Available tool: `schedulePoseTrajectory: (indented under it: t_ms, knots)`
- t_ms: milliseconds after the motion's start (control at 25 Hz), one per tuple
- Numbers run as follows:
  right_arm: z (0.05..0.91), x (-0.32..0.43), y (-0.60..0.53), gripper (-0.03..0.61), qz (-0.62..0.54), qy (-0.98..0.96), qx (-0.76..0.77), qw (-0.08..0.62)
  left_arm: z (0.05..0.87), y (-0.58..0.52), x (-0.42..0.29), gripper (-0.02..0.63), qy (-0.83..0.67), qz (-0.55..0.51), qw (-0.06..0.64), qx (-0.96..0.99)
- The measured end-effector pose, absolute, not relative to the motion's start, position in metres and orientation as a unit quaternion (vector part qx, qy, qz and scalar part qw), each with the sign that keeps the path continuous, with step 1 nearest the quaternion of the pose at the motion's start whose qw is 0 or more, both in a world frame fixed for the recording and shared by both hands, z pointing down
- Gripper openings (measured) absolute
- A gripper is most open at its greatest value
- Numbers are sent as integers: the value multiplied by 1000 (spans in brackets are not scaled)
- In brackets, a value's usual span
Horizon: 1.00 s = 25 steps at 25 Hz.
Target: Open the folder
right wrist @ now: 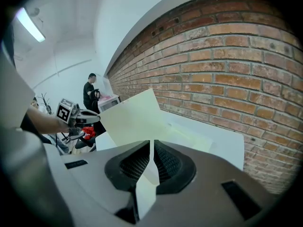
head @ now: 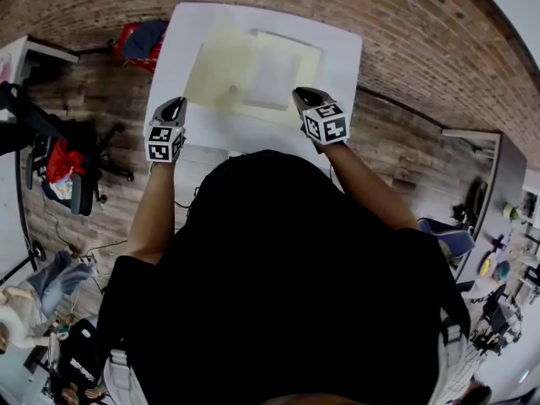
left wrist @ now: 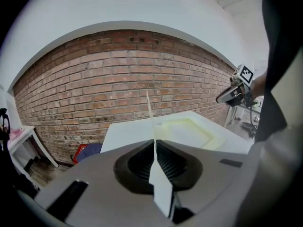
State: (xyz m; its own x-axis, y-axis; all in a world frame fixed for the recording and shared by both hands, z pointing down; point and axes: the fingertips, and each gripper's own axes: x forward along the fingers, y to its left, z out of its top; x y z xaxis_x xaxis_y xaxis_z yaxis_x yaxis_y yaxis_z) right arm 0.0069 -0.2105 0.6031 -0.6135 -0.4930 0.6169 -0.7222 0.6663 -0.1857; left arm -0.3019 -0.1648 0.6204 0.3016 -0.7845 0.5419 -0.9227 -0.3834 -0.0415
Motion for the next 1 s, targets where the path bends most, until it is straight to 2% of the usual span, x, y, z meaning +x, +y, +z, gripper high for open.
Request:
schedulePoseTrajectory:
  t_ms: [1000]
  knots:
    - [608, 4, -204, 49, 226, -856, 379, 268, 659, -180, -372, 25, -582, 173, 249, 755]
